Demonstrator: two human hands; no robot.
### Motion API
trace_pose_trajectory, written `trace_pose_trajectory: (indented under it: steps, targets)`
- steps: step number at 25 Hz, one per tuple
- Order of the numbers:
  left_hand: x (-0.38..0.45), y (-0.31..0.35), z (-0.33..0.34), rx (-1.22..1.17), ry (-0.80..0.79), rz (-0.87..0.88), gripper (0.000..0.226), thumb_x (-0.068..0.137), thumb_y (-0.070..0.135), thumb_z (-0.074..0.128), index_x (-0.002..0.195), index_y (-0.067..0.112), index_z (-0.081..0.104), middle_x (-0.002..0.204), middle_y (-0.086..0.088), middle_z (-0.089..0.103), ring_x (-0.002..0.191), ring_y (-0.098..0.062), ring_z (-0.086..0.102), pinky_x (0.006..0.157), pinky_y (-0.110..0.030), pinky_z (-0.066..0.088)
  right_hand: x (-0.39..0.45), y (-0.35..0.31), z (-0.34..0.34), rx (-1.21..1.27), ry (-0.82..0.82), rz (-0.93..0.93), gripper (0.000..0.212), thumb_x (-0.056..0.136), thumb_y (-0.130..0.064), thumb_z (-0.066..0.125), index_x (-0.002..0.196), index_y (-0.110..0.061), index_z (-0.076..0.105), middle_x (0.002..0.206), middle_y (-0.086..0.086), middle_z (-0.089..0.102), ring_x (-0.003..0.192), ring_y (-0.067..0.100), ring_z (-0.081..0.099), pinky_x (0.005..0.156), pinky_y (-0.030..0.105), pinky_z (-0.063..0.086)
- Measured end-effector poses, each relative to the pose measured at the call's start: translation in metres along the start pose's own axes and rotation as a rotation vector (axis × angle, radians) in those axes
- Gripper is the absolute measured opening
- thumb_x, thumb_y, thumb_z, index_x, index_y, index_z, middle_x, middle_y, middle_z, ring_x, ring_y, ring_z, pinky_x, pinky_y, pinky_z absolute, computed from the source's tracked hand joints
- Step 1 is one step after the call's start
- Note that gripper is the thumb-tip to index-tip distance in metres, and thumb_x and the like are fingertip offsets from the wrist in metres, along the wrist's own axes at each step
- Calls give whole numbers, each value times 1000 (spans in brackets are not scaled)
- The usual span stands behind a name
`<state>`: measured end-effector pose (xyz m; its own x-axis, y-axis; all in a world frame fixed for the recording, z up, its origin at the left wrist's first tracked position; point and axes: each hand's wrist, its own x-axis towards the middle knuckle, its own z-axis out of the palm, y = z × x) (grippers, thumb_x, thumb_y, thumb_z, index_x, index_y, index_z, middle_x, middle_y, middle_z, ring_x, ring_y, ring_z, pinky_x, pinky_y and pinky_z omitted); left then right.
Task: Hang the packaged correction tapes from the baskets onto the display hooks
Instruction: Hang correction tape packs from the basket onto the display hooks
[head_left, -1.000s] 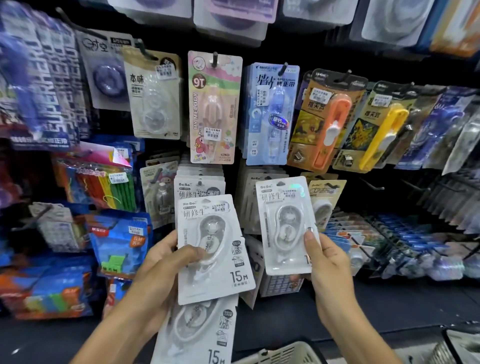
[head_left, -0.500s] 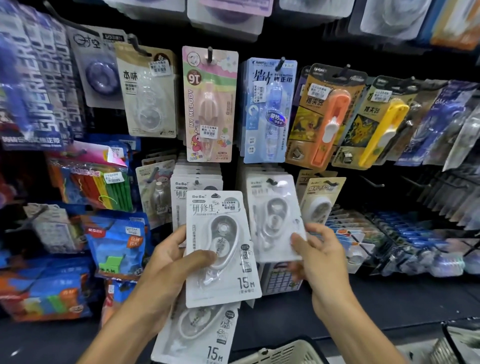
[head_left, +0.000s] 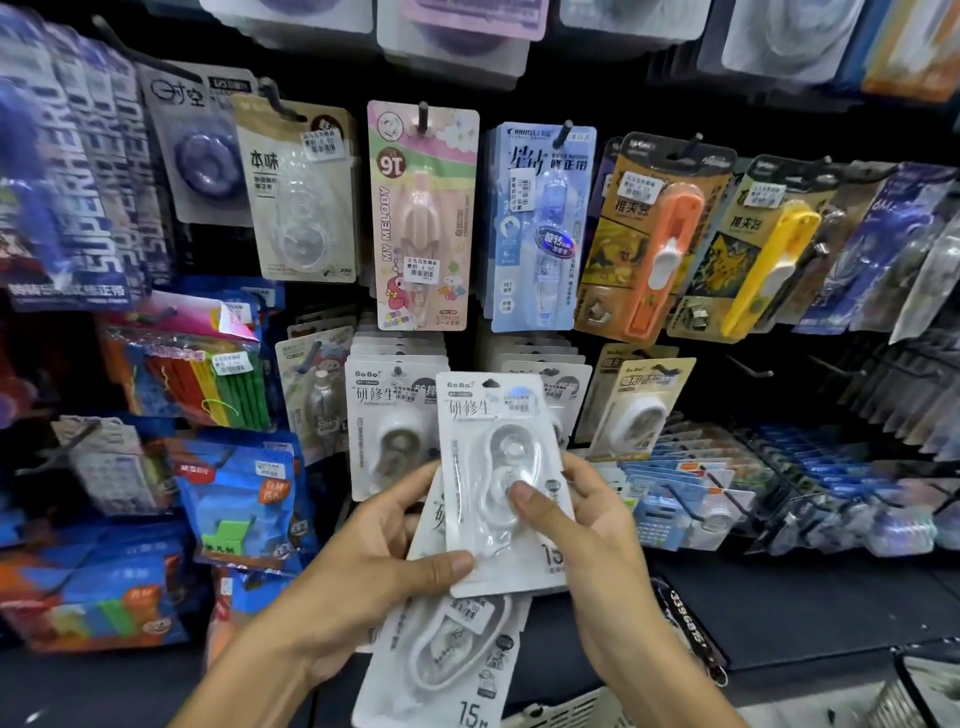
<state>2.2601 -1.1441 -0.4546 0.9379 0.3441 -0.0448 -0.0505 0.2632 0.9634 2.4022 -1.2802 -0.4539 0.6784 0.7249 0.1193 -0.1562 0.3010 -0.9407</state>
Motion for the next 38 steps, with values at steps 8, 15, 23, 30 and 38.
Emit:
trace_pose_trajectory:
  steps: [8, 15, 23, 30, 38]
  targets:
    - [-1, 9, -2, 28, 481, 100, 24, 89, -2, 67, 106, 14, 72, 97, -16, 79, 77, -34, 78, 57, -38, 64, 14, -19, -28, -159, 184, -29, 35, 88, -13, 74, 119, -29, 72, 110, -2, 78, 99, 22, 76, 73, 31, 60]
    - [-3, 18, 3, -11, 609, 204, 22, 92, -6, 63, 104, 11, 70, 92, -10, 81, 75, -23, 78, 57, -29, 63, 22, -22, -26, -248, 237, 8, 26, 90, -25, 74, 109, -41, 74, 104, -11, 79, 91, 12, 74, 63, 21, 46]
    - [-2, 19, 2, -29, 616, 230, 22, 90, -4, 64, 102, 14, 71, 96, -12, 80, 83, -28, 78, 76, -41, 60, 14, -28, -30, -182, 248, 100, 21, 88, -21, 75, 103, -36, 77, 84, -3, 79, 45, 1, 61, 32, 15, 28]
    - [10, 19, 11, -136, 591, 264, 23, 92, -4, 62, 103, 14, 69, 97, -13, 80, 77, -25, 78, 59, -35, 64, 13, 7, -22, -502, 120, 49, 76, 79, -58, 75, 140, -65, 29, 137, -43, 43, 122, -12, 49, 97, 26, 47]
    - [62, 32, 38, -50, 382, 408, 27, 93, 2, 65, 95, 28, 71, 100, -4, 80, 91, -20, 77, 68, -27, 61, 6, 23, -21, -237, -85, -186, 78, 74, -33, 86, 136, -57, 45, 135, -2, 66, 122, 19, 66, 94, 35, 58]
